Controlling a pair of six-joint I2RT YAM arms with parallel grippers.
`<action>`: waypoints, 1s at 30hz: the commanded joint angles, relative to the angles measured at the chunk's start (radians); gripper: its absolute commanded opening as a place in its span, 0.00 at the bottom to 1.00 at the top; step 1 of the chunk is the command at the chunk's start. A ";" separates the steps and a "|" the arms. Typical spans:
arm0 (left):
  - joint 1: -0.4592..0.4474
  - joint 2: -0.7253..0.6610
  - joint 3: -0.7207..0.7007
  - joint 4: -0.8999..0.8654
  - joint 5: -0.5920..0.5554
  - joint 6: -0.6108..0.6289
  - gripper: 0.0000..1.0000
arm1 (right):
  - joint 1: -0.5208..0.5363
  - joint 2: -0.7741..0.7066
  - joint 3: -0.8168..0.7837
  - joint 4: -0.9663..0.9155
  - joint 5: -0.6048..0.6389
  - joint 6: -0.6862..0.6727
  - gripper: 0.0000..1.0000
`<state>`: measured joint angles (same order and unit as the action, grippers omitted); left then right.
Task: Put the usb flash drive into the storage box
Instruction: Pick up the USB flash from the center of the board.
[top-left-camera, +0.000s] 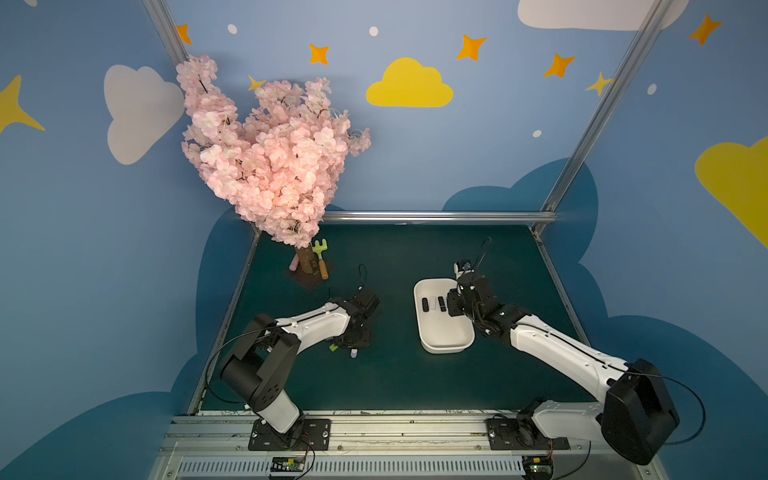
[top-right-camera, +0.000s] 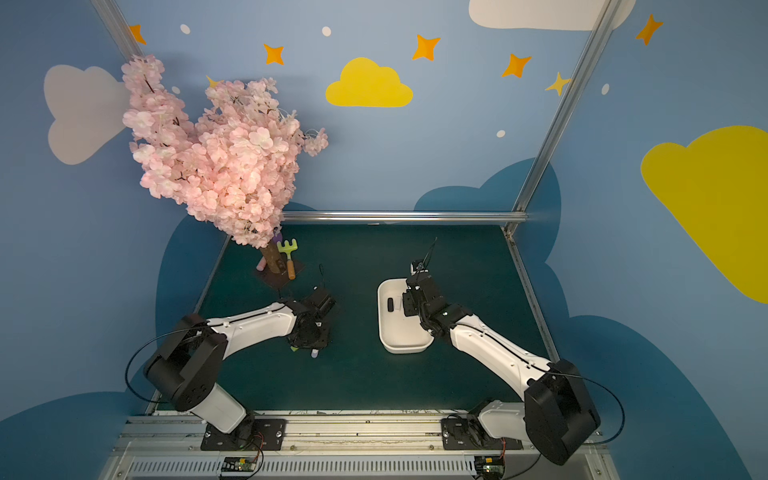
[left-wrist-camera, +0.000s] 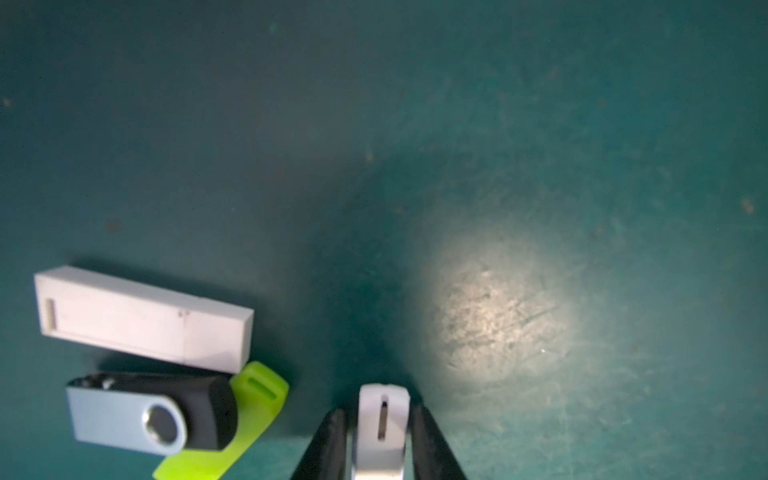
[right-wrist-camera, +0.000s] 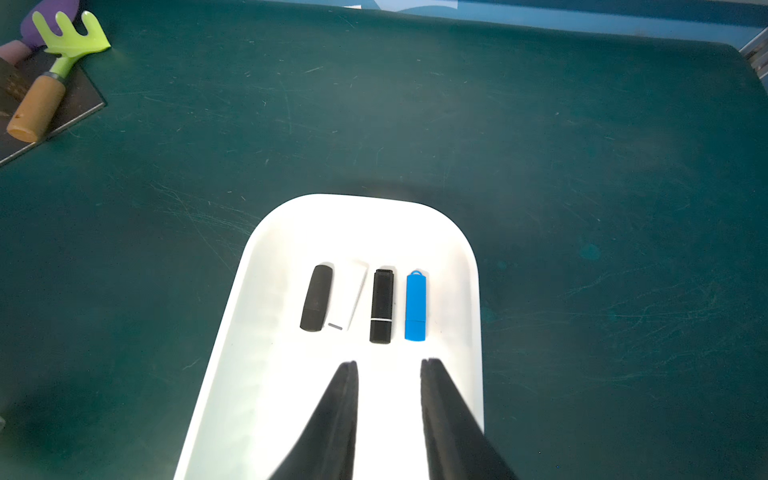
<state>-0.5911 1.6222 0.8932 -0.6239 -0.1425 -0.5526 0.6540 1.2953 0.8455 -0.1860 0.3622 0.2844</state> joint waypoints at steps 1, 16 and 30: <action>0.000 -0.037 -0.005 -0.037 0.017 -0.008 0.34 | -0.002 0.009 0.030 -0.006 0.007 0.009 0.32; -0.016 -0.021 -0.026 -0.051 0.020 -0.013 0.29 | -0.002 0.022 0.035 -0.009 0.007 0.007 0.32; -0.022 0.020 0.011 -0.034 -0.009 -0.017 0.21 | -0.002 0.019 0.036 -0.012 0.006 0.007 0.31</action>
<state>-0.6109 1.6196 0.8902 -0.6651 -0.1287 -0.5640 0.6540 1.3106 0.8494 -0.1886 0.3622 0.2844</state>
